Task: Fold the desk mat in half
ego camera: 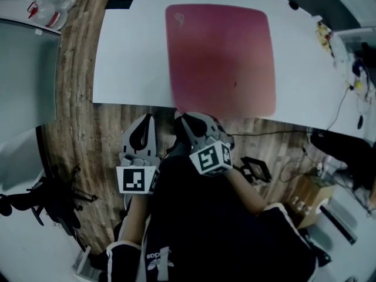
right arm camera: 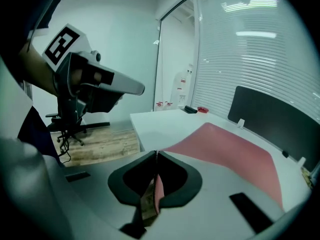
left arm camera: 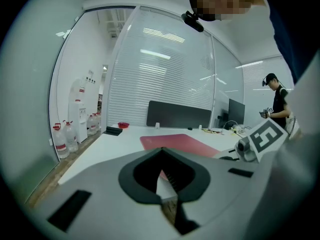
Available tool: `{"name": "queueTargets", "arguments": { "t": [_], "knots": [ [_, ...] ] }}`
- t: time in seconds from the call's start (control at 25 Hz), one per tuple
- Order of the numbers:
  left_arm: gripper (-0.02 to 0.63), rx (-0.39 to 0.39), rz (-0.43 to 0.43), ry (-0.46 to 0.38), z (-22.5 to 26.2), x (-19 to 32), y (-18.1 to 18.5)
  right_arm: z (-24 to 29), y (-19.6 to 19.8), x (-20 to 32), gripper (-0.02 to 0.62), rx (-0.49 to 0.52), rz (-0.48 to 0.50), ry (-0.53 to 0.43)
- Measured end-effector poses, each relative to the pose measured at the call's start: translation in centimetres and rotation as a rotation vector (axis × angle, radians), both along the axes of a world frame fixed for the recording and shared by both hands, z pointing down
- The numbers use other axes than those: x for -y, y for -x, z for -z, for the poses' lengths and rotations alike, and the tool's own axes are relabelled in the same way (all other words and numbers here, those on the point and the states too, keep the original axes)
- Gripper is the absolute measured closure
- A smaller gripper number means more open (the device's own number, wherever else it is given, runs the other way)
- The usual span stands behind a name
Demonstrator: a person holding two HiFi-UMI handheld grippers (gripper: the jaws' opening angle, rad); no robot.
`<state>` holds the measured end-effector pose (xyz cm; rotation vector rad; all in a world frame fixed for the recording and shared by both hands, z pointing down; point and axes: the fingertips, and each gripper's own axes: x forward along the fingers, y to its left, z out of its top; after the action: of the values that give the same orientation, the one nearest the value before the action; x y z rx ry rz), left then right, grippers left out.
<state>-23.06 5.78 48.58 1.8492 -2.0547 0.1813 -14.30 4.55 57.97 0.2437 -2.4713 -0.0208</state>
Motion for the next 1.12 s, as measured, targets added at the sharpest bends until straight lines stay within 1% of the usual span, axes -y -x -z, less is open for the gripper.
{"name": "queueTargets", "arguments": {
  "t": [0.12, 0.2, 0.28, 0.36, 0.48, 0.84, 0.96, 1.12],
  "knots": [
    [0.603, 0.046, -0.055, 0.026, -0.3, 0.0, -0.2, 2.1, -0.5, 1.5, 0.579, 0.013, -0.021, -0.024],
    [0.603, 0.047, -0.071, 0.006, -0.1, 0.2, -0.4, 3.5, -0.9, 2.6, 0.580, 0.003, -0.022, -0.057],
    [0.603, 0.037, -0.080, -0.024, 0.3, 0.5, -0.6, 4.5, -1.4, 3.7, 0.580, 0.012, -0.049, -0.073],
    [0.603, 0.037, -0.089, -0.037, 0.6, 0.7, -0.8, 5.3, -2.0, 4.6, 0.579, 0.027, -0.081, -0.082],
    [0.603, 0.030, -0.084, -0.037, 0.7, 0.8, -0.9, 6.7, -2.8, 5.8, 0.580, 0.047, -0.117, -0.106],
    [0.603, 0.033, -0.060, -0.051, 1.5, 0.8, 0.1, 11.6, -4.8, 9.6, 0.580, 0.079, -0.181, -0.166],
    [0.603, 0.032, -0.057, -0.059, 1.8, 0.9, 0.3, 12.4, -5.3, 10.9, 0.580, 0.065, -0.178, -0.196],
    [0.603, 0.034, -0.063, -0.069, 2.1, 1.5, 0.2, 13.8, -5.5, 12.4, 0.580, 0.053, -0.141, -0.256]
  ]
}}
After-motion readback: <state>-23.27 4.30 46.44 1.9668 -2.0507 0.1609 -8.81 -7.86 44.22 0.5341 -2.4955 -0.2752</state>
